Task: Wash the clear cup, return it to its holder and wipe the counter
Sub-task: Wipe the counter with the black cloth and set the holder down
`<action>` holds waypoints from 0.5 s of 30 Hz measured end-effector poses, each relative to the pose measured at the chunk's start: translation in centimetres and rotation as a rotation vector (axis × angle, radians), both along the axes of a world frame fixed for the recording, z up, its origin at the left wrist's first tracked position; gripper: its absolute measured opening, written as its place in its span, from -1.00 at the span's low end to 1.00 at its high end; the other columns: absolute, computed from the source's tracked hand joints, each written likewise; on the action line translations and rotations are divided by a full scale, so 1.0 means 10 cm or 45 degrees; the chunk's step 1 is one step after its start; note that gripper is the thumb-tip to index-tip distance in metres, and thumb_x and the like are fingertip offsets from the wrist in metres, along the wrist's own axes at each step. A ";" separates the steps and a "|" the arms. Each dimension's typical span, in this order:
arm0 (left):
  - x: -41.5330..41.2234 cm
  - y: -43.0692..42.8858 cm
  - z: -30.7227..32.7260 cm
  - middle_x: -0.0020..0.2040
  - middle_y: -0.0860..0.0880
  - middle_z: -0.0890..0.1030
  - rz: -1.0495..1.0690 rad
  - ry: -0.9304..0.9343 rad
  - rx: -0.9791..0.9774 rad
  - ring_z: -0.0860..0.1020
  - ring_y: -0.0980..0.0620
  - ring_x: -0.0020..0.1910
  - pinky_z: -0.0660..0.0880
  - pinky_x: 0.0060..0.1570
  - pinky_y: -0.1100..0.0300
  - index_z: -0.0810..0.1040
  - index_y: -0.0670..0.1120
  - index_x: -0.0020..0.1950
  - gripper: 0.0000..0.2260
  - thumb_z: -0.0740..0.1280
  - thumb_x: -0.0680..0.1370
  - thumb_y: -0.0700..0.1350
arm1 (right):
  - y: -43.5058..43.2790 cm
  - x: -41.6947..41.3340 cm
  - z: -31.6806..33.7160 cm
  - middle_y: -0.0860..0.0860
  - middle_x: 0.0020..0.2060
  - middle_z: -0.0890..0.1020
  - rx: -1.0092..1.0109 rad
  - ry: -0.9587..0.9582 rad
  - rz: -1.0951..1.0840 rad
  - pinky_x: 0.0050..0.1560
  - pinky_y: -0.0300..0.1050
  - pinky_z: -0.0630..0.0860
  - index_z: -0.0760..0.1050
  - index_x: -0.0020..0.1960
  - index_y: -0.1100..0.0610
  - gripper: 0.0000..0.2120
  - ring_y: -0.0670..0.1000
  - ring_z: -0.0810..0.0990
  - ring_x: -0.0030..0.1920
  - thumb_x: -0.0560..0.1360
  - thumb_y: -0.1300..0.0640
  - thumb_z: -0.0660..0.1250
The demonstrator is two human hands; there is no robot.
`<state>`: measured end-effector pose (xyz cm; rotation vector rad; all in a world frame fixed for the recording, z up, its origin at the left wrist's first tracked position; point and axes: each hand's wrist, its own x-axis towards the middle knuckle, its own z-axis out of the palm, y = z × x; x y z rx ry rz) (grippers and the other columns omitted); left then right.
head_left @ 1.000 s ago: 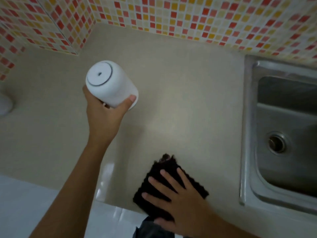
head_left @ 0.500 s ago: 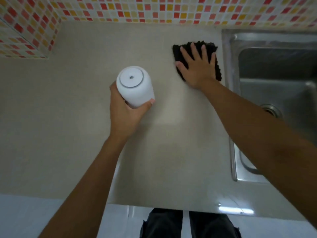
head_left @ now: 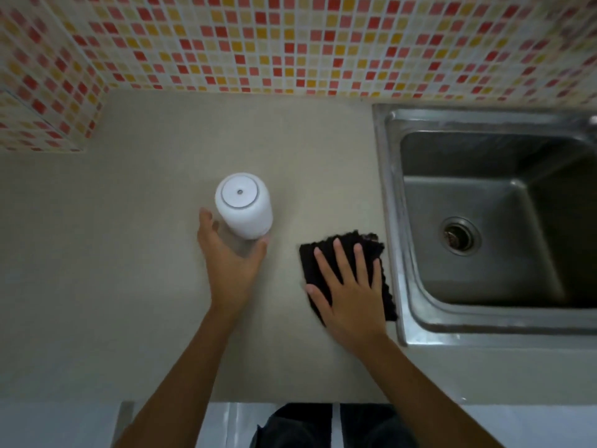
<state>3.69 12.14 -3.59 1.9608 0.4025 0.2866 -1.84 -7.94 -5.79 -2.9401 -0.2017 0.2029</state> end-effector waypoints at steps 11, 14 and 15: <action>-0.10 -0.75 0.03 0.05 -0.05 0.58 -0.292 0.304 0.267 0.56 0.00 -0.01 0.45 0.03 0.19 0.51 -0.18 0.23 -0.63 0.36 0.53 0.02 | -0.60 0.58 0.24 0.02 0.36 0.43 0.359 0.048 -0.206 0.33 0.10 0.33 0.29 0.46 0.03 -0.46 0.15 0.38 0.30 0.51 0.10 0.32; 0.08 -0.79 0.04 -0.03 -0.01 0.58 -0.343 0.487 0.227 0.57 -0.01 -0.09 0.44 -0.06 0.19 0.54 -0.24 0.08 -0.64 0.49 0.43 -0.02 | -0.64 0.65 0.30 0.10 0.19 0.54 0.401 0.157 -0.177 0.23 0.01 0.42 0.43 0.34 0.10 -0.59 0.15 0.48 0.19 0.50 0.10 0.36; 0.11 -0.80 0.05 -0.05 -0.03 0.58 -0.351 0.549 0.191 0.56 -0.01 -0.10 0.45 -0.05 0.18 0.56 -0.22 0.04 -0.67 0.51 0.41 -0.06 | -0.63 0.68 0.33 0.12 0.13 0.58 0.389 0.194 -0.181 0.16 -0.02 0.46 0.47 0.27 0.13 -0.66 0.15 0.52 0.14 0.51 0.10 0.35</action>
